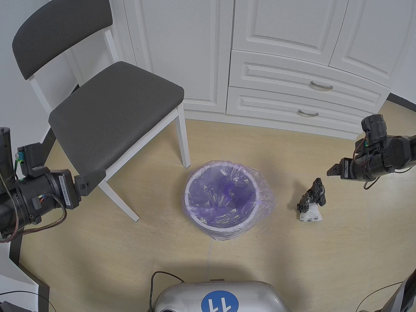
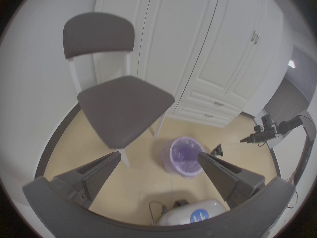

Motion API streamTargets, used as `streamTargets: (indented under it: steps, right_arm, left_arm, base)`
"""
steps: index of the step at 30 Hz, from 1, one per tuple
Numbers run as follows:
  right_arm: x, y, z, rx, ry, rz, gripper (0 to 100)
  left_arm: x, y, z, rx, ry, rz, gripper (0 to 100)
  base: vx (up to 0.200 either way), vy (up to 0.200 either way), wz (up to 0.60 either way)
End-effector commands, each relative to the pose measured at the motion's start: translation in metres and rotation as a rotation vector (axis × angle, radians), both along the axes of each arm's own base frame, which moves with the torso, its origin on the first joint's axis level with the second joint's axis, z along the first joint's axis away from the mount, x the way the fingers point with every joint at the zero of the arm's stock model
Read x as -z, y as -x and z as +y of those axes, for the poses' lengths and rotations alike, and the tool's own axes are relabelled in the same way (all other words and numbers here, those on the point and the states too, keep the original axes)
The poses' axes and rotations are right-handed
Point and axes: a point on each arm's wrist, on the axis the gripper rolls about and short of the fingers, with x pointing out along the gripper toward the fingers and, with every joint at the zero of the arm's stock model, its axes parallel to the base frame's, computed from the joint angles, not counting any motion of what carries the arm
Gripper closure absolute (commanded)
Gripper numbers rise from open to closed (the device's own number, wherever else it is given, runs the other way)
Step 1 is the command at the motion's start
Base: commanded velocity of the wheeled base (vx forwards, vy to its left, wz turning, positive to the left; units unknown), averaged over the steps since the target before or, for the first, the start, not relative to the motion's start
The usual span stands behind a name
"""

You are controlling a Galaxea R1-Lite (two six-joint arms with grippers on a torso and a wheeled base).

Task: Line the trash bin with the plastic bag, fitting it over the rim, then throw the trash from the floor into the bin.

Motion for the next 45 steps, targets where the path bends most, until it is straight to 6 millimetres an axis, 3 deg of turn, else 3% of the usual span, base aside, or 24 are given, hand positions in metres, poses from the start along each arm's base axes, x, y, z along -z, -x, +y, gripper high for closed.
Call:
streamTargets:
  steps: [1,14,16,19,39,45]
  right_arm:
    - [0.038,-0.028,-0.006,0.027,-0.003,0.091,0]
    - [0.128,-0.082,-0.027,0.080,-0.015,0.055,0]
    - [0.149,-0.094,-0.031,0.103,-0.030,0.014,0]
    - [0.163,-0.105,-0.033,0.131,-0.057,-0.045,0]
    - [0.206,-0.159,-0.039,0.271,-0.206,-0.179,0]
    - [0.208,-0.165,-0.040,0.273,-0.208,-0.195,0]
  left_arm:
    - [-0.048,0.005,0.007,-0.050,0.098,0.139,0]
    - [-0.047,0.005,0.007,-0.022,0.111,0.143,0]
    - [-0.046,0.004,0.006,-0.020,0.120,0.117,0]
    - [-0.043,0.002,0.005,-0.017,0.126,0.093,0]
    - [-0.031,-0.004,0.008,-0.025,0.071,0.077,0]
    - [-0.031,-0.005,0.008,-0.023,0.073,0.071,0]
  base:
    - [0.000,0.000,0.00]
    - [0.000,0.000,0.00]
    - [0.000,0.000,0.00]
    - [0.000,0.000,0.00]
    - [0.000,0.000,0.00]
    - [0.000,0.000,0.00]
